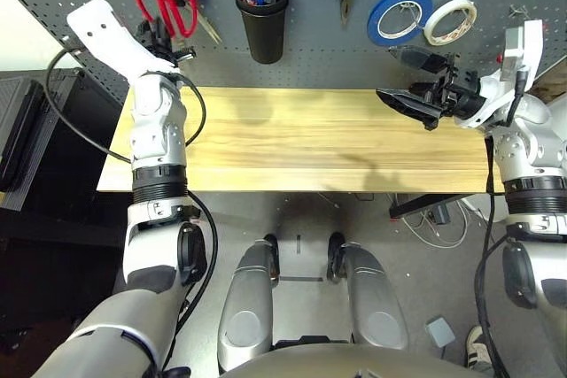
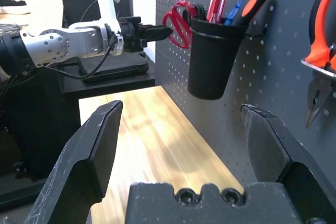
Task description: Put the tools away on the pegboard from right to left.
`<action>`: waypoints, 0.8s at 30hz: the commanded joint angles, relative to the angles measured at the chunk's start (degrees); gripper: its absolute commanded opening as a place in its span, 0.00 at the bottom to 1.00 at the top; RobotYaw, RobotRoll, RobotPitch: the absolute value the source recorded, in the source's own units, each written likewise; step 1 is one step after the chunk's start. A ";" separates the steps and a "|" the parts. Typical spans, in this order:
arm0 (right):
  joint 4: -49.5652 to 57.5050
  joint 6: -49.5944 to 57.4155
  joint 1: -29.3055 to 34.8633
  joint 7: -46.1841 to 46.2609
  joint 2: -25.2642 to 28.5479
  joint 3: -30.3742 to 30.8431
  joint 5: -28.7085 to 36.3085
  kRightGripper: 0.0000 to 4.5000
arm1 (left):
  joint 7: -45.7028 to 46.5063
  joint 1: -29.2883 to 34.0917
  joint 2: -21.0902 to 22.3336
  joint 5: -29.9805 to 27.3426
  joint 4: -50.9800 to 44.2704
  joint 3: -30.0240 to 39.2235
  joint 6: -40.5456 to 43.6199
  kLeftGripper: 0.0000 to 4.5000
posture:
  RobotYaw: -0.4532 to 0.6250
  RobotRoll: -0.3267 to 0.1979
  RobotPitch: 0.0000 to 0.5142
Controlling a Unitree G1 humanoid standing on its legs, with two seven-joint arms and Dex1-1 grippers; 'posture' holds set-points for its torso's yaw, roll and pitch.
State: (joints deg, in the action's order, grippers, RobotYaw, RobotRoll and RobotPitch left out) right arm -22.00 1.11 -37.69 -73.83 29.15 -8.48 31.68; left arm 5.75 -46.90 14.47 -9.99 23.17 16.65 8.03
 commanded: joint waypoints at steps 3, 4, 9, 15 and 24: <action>0.17 -1.77 0.96 0.51 -0.55 -0.29 -1.06 1.00 | -2.34 4.89 1.55 1.17 -5.60 -2.31 4.68 0.99 | 0.36 0.62 0.41; 0.09 -1.96 0.98 0.60 -0.76 -0.27 -1.08 1.00 | -2.93 6.10 2.11 1.39 -7.24 -2.79 5.69 0.99 | 0.36 0.62 0.41; -0.52 -3.26 1.07 1.11 -1.98 -0.22 -1.11 1.00 | -5.99 13.26 5.38 2.52 -16.14 -4.54 10.61 0.99 | 0.38 0.62 0.39; -1.19 -4.43 0.92 1.84 -3.58 -0.50 -0.95 1.00 | -6.96 19.22 6.85 2.57 -22.30 -3.96 15.37 0.99 | 0.38 0.62 0.39; -1.84 -4.18 -0.45 4.16 -4.79 -1.53 -0.26 1.00 | -8.41 22.09 7.68 3.70 -22.80 -4.83 17.60 0.99 | 0.38 0.62 0.38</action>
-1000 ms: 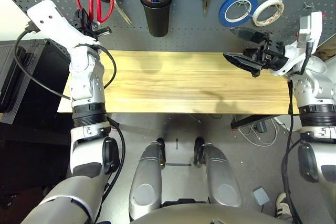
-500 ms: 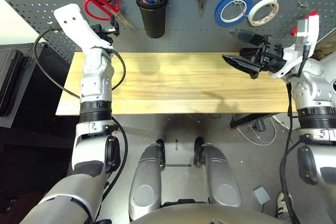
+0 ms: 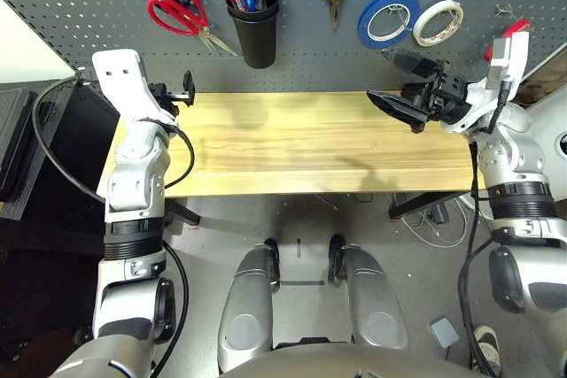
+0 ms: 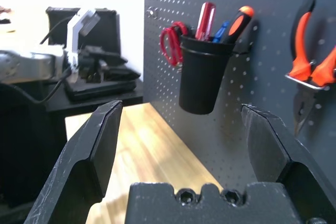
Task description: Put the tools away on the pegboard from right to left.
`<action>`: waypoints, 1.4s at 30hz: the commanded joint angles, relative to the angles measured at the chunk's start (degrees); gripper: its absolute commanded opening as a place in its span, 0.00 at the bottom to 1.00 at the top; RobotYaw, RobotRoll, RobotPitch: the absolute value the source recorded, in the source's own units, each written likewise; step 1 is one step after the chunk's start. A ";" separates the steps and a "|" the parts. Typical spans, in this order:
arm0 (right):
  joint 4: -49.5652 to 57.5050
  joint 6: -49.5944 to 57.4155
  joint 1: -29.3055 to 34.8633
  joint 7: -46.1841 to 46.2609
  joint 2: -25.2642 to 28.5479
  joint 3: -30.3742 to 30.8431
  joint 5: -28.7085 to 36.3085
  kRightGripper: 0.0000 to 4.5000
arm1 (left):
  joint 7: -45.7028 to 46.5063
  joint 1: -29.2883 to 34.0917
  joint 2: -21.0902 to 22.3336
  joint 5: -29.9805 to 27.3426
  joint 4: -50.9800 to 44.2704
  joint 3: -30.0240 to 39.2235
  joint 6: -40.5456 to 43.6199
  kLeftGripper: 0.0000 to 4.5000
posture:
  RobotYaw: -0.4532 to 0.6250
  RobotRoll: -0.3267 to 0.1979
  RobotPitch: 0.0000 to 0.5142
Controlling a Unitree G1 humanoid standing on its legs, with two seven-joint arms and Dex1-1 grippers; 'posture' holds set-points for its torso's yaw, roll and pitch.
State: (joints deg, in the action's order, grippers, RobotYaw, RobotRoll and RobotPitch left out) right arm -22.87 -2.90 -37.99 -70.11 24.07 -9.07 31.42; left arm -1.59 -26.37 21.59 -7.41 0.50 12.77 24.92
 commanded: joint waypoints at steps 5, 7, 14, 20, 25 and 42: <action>-4.52 -2.68 0.36 6.17 0.94 -1.02 -4.78 1.00 | -2.21 2.96 1.11 3.37 1.72 -2.81 0.05 0.99 | 0.38 0.62 0.38; -6.07 -3.25 0.65 9.01 0.80 -1.25 -6.16 1.00 | -2.25 3.68 1.88 5.49 3.21 -4.44 -0.90 0.99 | 0.37 0.62 0.38; -13.36 -5.47 0.76 25.89 -1.99 -0.55 -14.53 1.00 | -3.17 3.61 -0.04 5.41 11.88 -3.34 -13.14 0.99 | 0.36 0.62 0.38; -20.96 -8.61 -0.17 40.96 -5.42 -1.88 -19.11 1.00 | -3.25 2.08 -1.37 4.78 20.19 -2.51 -22.30 0.99 | 0.37 0.62 0.38; -29.41 -13.79 -1.90 51.60 -6.85 -3.19 -21.21 1.00 | -4.41 1.94 -2.77 2.78 24.70 -0.95 -30.54 0.99 | 0.36 0.62 0.36; -42.92 -22.99 -2.92 65.42 -5.47 -3.28 -26.77 1.00 | -3.73 0.37 -4.32 1.50 34.86 1.27 -38.24 0.99 | 0.38 0.62 0.29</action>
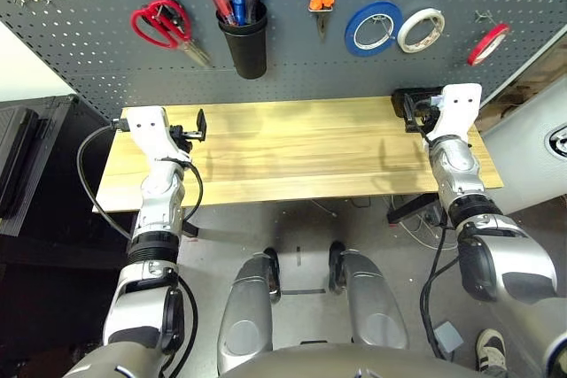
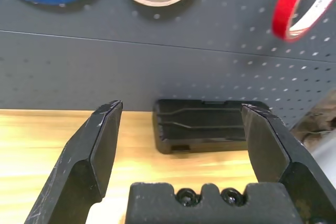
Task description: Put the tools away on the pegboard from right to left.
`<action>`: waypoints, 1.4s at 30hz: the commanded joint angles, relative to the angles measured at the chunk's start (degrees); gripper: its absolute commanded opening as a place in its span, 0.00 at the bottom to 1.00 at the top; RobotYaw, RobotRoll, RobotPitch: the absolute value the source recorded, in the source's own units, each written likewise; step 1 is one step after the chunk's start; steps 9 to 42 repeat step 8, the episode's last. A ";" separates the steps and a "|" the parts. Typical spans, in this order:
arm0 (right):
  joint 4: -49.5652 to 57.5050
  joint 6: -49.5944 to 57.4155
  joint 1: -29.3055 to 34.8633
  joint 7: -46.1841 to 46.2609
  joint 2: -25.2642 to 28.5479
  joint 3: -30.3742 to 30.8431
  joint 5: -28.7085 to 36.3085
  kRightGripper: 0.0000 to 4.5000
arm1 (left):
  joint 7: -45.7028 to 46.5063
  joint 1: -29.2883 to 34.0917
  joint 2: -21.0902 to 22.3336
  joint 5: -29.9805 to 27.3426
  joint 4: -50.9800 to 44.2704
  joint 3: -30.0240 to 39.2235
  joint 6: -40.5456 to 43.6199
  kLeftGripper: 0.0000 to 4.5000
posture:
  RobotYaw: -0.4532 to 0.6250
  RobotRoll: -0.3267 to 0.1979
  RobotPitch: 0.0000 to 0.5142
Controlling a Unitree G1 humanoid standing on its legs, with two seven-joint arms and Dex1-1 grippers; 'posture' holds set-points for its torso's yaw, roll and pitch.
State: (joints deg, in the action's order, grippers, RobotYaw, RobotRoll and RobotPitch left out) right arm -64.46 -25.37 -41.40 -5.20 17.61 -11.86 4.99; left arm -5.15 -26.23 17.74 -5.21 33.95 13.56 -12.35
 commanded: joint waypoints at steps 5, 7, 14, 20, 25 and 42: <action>-1.53 -0.62 0.24 0.01 1.82 -0.77 0.07 1.00 | -0.25 -0.64 -0.94 -0.92 2.86 0.18 -1.60 0.99 | 0.35 0.62 0.29; -1.10 -0.75 0.43 -0.17 1.98 -0.88 0.28 1.00 | -0.41 -1.00 -1.05 -0.92 3.24 0.06 -1.68 0.99 | 0.35 0.62 0.29; -0.83 -0.84 0.70 -0.34 1.98 -1.04 0.51 1.00 | -0.46 -1.26 -1.06 -0.90 3.46 0.03 -1.74 0.99 | 0.35 0.62 0.29; -0.83 -0.84 0.70 -0.34 1.98 -1.04 0.51 1.00 | -0.46 -1.26 -1.06 -0.90 3.46 0.03 -1.74 0.99 | 0.35 0.62 0.29; -0.83 -0.84 0.70 -0.34 1.98 -1.04 0.51 1.00 | -0.46 -1.26 -1.06 -0.90 3.46 0.03 -1.74 0.99 | 0.35 0.62 0.29; -0.83 -0.84 0.70 -0.34 1.98 -1.04 0.51 1.00 | -0.46 -1.26 -1.06 -0.90 3.46 0.03 -1.74 0.99 | 0.35 0.62 0.29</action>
